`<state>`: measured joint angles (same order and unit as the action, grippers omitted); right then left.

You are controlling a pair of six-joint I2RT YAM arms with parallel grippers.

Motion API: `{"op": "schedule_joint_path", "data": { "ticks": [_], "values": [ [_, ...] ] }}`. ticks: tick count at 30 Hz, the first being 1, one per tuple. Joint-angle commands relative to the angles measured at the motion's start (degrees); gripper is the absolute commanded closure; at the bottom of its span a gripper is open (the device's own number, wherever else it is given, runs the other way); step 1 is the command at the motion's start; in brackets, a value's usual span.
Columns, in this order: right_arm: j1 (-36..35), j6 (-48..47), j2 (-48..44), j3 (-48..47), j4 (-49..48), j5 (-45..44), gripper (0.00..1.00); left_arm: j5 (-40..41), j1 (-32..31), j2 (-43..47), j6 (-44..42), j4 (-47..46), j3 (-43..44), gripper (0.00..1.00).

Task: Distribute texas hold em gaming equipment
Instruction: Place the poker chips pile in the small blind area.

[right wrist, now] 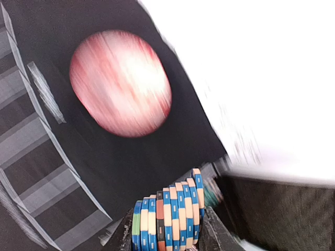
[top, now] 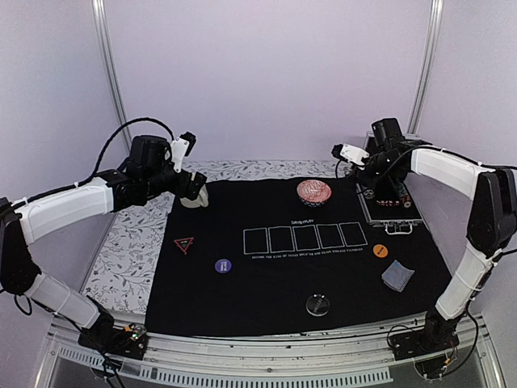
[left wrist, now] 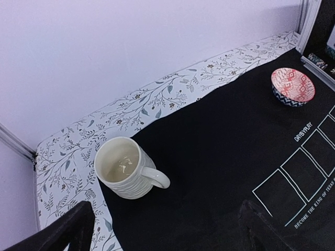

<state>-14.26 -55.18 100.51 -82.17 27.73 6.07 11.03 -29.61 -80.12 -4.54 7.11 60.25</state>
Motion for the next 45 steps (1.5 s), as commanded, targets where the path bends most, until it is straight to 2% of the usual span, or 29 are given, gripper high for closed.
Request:
{"op": "schedule_joint_path", "data": {
  "ticks": [1, 7, 9, 15, 21, 27, 35, 45],
  "values": [
    [-10.7, 21.8, -7.0, 1.8, -4.2, 13.5, 0.98, -1.2, 0.6, 1.5, 0.5, -0.8, -0.2, 0.02],
    [-17.5, 53.5, -9.3, 6.0, -12.4, 26.9, 0.98, -4.2, 0.6, 2.4, 0.8, -1.2, -0.3, 0.02],
    [-19.1, 63.1, -8.4, 6.1, -11.8, 29.3, 0.98, -6.7, 0.6, 2.9, 0.8, -1.7, -0.5, 0.02],
    [-25.8, 76.1, -4.3, 5.6, -7.8, 32.1, 0.98, -15.6, 0.0, 4.6, -1.5, -1.6, -0.5, 0.02],
    [-31.1, 82.2, -3.6, 11.5, -10.5, 35.4, 0.98, -21.3, -4.3, 8.8, -4.6, 1.3, -1.4, 0.08],
    [-32.8, 85.5, -3.1, 18.6, -12.3, 37.1, 0.98, -24.3, -12.8, 13.2, -3.7, 6.4, -7.4, 0.12],
    [-33.0, 81.0, -1.6, 24.1, -6.2, 38.4, 0.98, -23.6, -20.2, 14.4, 1.7, 6.5, -14.7, 0.15],
    [-33.0, 78.7, 2.1, 24.2, -6.5, 38.5, 0.98, -22.5, -22.8, 12.2, 0.9, 6.4, -15.5, 0.13]
  ]
}}
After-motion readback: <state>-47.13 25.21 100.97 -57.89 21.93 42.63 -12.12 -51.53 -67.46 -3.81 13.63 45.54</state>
